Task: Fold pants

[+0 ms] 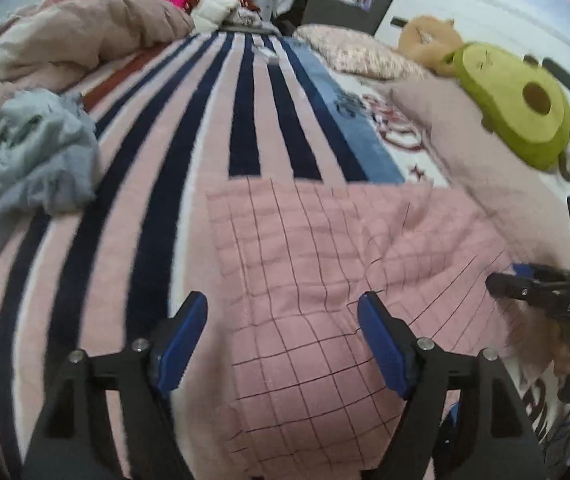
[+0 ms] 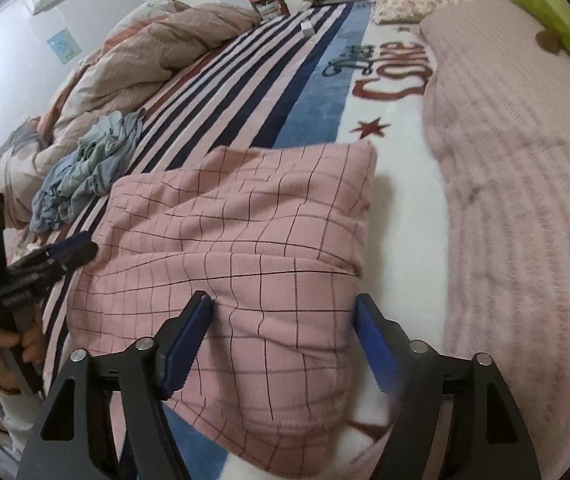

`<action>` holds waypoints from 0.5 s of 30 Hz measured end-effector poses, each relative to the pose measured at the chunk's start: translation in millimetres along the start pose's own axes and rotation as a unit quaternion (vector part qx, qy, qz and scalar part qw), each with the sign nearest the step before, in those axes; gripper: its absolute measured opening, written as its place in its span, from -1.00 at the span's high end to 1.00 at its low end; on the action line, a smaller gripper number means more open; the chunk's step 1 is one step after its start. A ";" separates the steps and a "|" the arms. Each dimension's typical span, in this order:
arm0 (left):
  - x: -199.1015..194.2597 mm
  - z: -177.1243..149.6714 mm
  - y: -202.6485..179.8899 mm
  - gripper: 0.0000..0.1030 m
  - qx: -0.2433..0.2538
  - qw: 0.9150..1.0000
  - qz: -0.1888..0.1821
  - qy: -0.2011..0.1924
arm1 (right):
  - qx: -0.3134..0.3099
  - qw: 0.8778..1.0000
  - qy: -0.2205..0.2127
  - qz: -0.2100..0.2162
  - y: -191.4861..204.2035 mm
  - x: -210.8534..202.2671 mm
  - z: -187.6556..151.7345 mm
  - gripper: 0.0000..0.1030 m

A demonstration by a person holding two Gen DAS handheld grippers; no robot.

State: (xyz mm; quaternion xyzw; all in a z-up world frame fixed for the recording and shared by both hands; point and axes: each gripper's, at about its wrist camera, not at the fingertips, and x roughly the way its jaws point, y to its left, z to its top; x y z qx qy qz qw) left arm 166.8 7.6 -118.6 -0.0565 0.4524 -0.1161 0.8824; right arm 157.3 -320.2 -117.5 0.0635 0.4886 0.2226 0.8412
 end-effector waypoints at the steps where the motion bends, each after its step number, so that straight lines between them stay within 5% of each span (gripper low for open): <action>1: 5.6 -1.9 -0.2 -0.45 -0.003 1.000 -0.004 0.008 | -0.003 1.000 0.004 0.001 0.6 3.2 0.1 -0.50; 15: 26.4 -8.6 -7.6 -0.45 -0.012 0.999 0.006 0.031 | -0.009 0.999 0.034 0.021 7.6 28.7 -7.4 -0.75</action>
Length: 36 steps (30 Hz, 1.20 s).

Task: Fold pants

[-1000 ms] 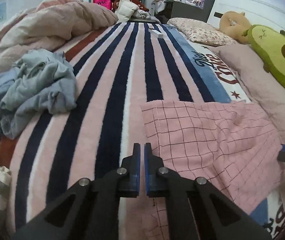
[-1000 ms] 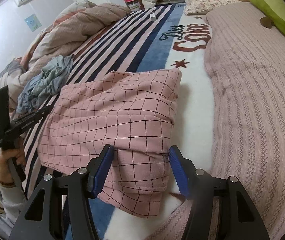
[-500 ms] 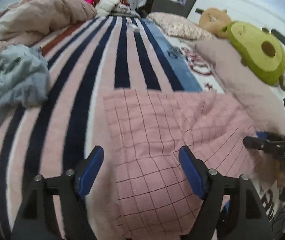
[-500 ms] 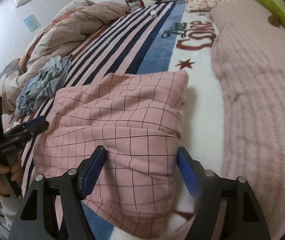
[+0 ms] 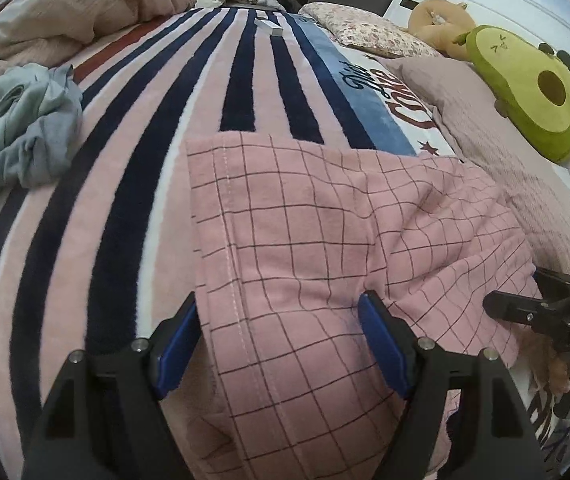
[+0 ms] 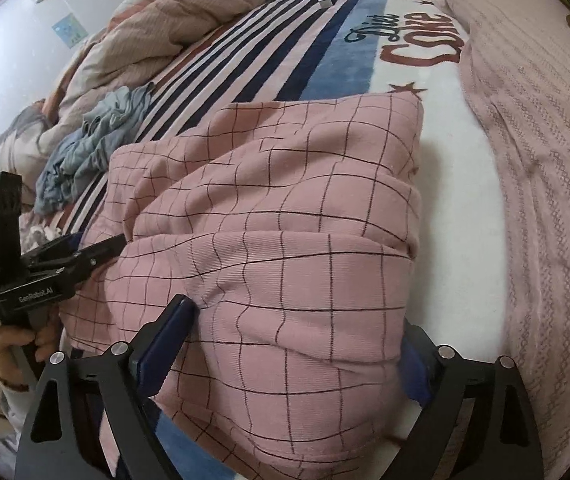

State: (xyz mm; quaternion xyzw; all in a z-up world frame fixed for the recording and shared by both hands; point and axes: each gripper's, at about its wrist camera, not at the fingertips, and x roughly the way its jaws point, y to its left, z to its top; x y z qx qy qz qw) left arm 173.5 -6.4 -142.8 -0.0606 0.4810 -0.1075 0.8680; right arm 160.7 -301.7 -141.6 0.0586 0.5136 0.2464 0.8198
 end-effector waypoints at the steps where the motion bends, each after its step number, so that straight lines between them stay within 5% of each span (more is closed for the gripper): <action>1: 0.0 0.3 0.1 -0.45 0.001 1.000 0.001 0.000 | 0.001 1.000 -0.001 0.001 0.5 -0.5 -0.4 -0.74; 14: 3.3 -1.8 7.1 -0.57 -0.013 1.000 -0.003 -0.001 | -0.006 1.000 -0.006 0.005 -0.8 -1.1 -3.5 -0.70; 19: 4.8 -1.1 4.9 -0.55 -0.021 1.000 -0.010 0.010 | -0.006 1.000 -0.007 0.017 2.7 -4.0 -6.3 -0.26; 22: 0.6 -3.1 -1.6 -0.07 -0.011 0.999 -0.030 0.011 | -0.018 1.000 -0.013 0.009 9.0 -7.1 -7.5 -0.03; 28: -18.6 -7.3 -17.5 0.44 0.023 1.000 -0.020 -0.005 | -0.020 0.999 -0.029 0.007 20.5 -22.5 -10.4 0.40; 36: -74.7 -15.2 -22.0 0.55 0.034 0.996 -0.058 -0.054 | -0.045 0.998 -0.044 0.003 59.7 -55.1 -18.9 0.52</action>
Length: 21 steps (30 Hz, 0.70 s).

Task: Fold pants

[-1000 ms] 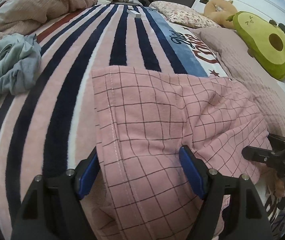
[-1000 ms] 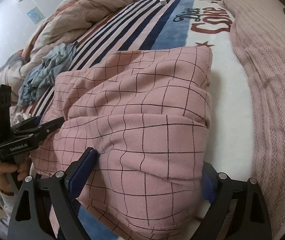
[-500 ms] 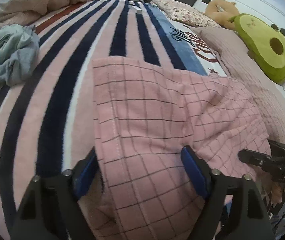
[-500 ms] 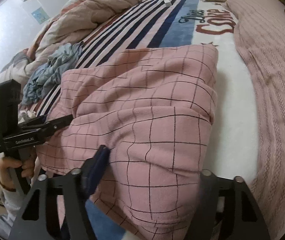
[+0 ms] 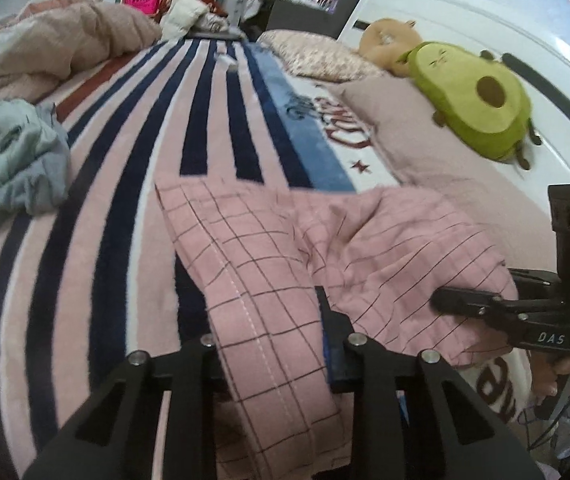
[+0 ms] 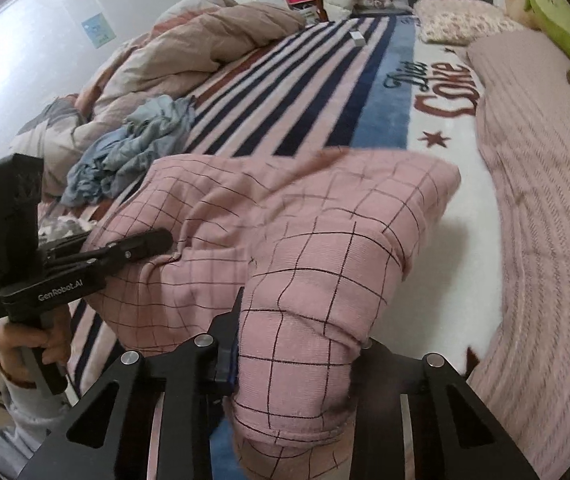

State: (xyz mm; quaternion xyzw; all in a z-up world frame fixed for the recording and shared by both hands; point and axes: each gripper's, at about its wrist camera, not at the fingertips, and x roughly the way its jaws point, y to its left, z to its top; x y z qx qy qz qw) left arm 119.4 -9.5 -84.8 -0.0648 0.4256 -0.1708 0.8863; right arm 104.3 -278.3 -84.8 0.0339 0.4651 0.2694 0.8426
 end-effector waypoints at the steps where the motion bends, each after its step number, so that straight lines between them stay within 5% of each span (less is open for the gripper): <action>1: -7.9 -0.8 -0.8 0.55 0.002 1.000 0.001 -0.005 | -0.002 1.000 0.000 0.001 4.9 -3.2 -1.2 0.52; 7: -34.8 -21.1 15.6 0.49 -0.006 1.000 0.010 0.005 | 0.000 1.000 0.027 0.013 31.5 -9.4 -24.2 0.52; 14: -34.9 -33.2 58.6 -0.07 -0.041 0.998 0.037 0.013 | 0.038 0.997 0.057 0.022 14.5 9.6 -62.1 0.50; 21: -9.1 -7.5 67.0 -0.07 -0.055 0.998 0.021 0.024 | 0.035 0.998 0.048 0.037 9.6 11.3 -67.4 0.47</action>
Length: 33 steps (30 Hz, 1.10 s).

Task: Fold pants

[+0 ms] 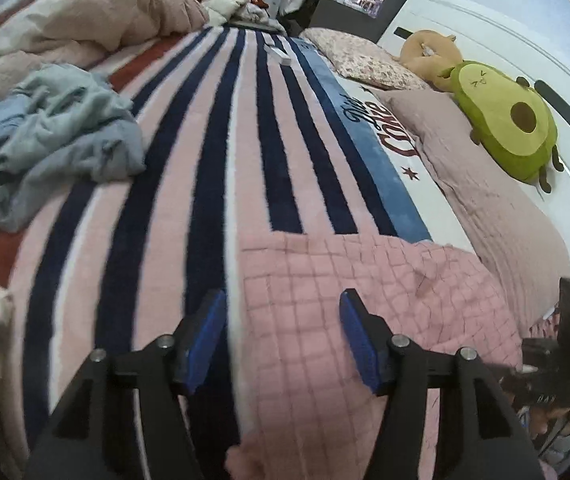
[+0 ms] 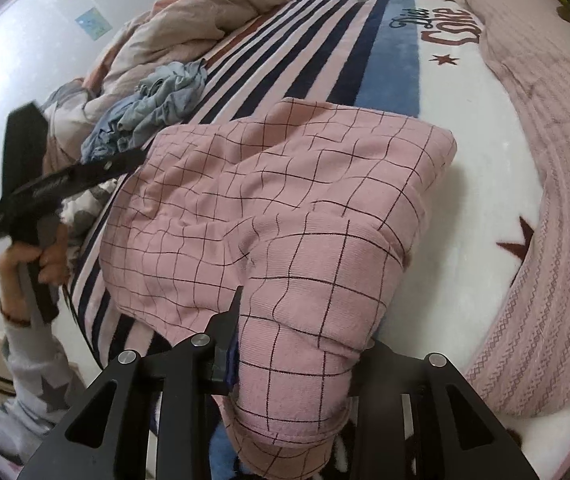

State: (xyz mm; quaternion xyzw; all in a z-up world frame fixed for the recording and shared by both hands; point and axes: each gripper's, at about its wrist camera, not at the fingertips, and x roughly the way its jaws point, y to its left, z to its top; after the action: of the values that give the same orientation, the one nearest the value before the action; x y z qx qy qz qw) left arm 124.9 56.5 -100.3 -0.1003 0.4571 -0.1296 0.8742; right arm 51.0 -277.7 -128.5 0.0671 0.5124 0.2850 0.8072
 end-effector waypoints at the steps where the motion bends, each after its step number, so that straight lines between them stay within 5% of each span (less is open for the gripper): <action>1: 7.1 2.4 -0.6 -0.05 -0.002 1.000 0.001 0.008 | 0.000 1.000 0.000 0.002 -1.1 0.4 -0.4 0.47; 3: 13.8 4.7 -2.4 0.11 0.002 1.000 0.006 0.014 | 0.004 1.000 -0.001 0.011 -5.2 -0.1 -1.7 0.47; 5: 17.7 5.4 -5.7 0.61 0.004 1.000 0.005 0.013 | 0.008 1.000 -0.001 0.018 -7.6 0.0 -1.2 0.47; 7: 16.4 6.6 -8.7 0.81 0.009 1.000 0.011 0.000 | 0.010 1.000 -0.001 0.020 -8.1 0.0 -1.3 0.47; 12: 19.0 12.2 -3.9 0.92 0.011 0.997 0.070 -0.020 | 0.010 1.000 -0.001 0.020 -7.4 -0.3 -0.6 0.47; 14: 24.3 12.4 1.1 0.92 0.002 0.998 0.066 -0.012 | 0.010 1.000 -0.001 0.021 -7.2 -0.6 -0.8 0.45; 18: 21.2 10.2 -0.2 0.67 0.010 0.997 0.078 -0.009 | 0.012 1.000 0.001 0.019 -6.2 -0.9 -0.3 0.41; 20: 10.2 7.1 2.6 -0.25 0.007 0.996 0.083 -0.015 | 0.019 1.000 0.004 0.018 -7.6 -1.5 0.1 0.33; 21: 2.6 4.9 4.2 -0.36 0.008 0.997 0.073 -0.022 | 0.023 1.000 0.006 0.019 -7.8 -2.0 0.6 0.32; 25: -12.0 -8.7 12.3 -0.38 -0.001 1.000 -0.004 -0.001 | 0.032 0.999 -0.001 0.017 -11.7 -11.5 2.1 0.14; 33: 23.9 -36.9 9.0 -0.38 -0.023 0.994 -0.079 0.069 | 0.080 0.996 0.003 0.031 -29.4 -0.8 8.6 -0.15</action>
State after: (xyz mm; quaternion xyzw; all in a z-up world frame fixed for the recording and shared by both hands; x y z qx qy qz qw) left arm 108.7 55.3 -142.2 -0.1472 0.5095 -0.1943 0.8252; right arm 69.8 -300.9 -135.7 0.1463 0.5339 0.2689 0.7882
